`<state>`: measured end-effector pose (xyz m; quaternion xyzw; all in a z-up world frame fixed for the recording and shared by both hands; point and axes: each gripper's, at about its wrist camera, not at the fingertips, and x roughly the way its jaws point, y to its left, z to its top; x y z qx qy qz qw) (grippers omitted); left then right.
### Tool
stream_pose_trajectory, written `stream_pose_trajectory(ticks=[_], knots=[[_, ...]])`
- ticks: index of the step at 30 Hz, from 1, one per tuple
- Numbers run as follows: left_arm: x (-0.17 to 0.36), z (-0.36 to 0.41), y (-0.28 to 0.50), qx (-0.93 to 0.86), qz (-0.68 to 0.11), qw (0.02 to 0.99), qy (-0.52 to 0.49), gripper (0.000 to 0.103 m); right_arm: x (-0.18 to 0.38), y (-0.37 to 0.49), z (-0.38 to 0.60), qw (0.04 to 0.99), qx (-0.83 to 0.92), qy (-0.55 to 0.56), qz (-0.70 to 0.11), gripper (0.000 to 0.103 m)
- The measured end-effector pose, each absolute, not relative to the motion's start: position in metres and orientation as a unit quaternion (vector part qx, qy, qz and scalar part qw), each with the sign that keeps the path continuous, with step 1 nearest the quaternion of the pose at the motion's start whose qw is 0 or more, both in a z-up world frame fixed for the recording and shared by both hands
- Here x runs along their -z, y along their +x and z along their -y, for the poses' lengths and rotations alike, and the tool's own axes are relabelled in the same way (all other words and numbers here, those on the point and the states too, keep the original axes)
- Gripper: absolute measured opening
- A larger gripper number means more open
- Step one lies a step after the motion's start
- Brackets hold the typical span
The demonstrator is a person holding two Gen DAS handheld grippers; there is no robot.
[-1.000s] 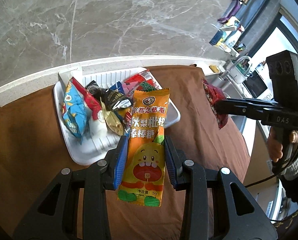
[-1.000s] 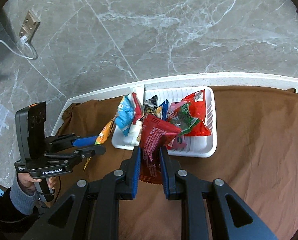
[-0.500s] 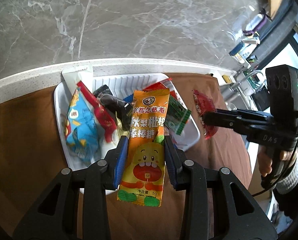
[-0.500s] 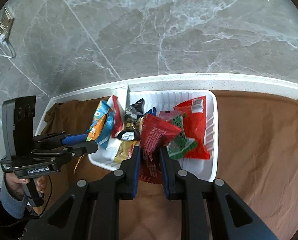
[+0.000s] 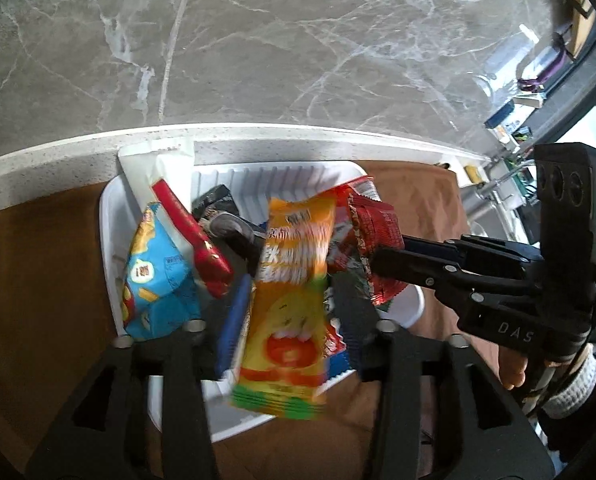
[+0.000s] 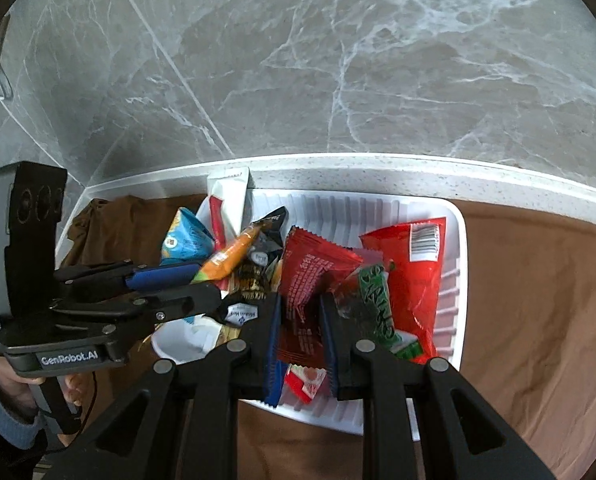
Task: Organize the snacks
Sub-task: 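Lower both snacks into the tray and open both tools to release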
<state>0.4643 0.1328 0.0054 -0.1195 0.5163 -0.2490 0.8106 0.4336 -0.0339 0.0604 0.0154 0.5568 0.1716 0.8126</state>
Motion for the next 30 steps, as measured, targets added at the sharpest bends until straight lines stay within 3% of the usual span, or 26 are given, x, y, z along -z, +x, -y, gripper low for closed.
stream_pose_trajectory(ticks=[4,8,27,30], knots=[[-0.002,-0.131,0.464,0.243,-0.515,0.813,-0.117,0.051,-0.059,0.434,0.033,0.817,-0.163,0.008,-0.553,0.026],[-0.004,-0.13,0.459,0.24,-0.506,0.821,-0.108,0.057,-0.064,0.431,0.034,0.824,-0.16,0.008,-0.544,0.037],[-0.029,-0.161,0.401,0.209,-0.469,0.853,-0.09,0.057,-0.095,0.37,0.03,0.852,-0.143,-0.022,-0.503,0.042],[-0.036,-0.166,0.388,0.21,-0.459,0.859,-0.089,0.063,-0.097,0.356,0.029,0.855,-0.138,-0.022,-0.5,0.043]])
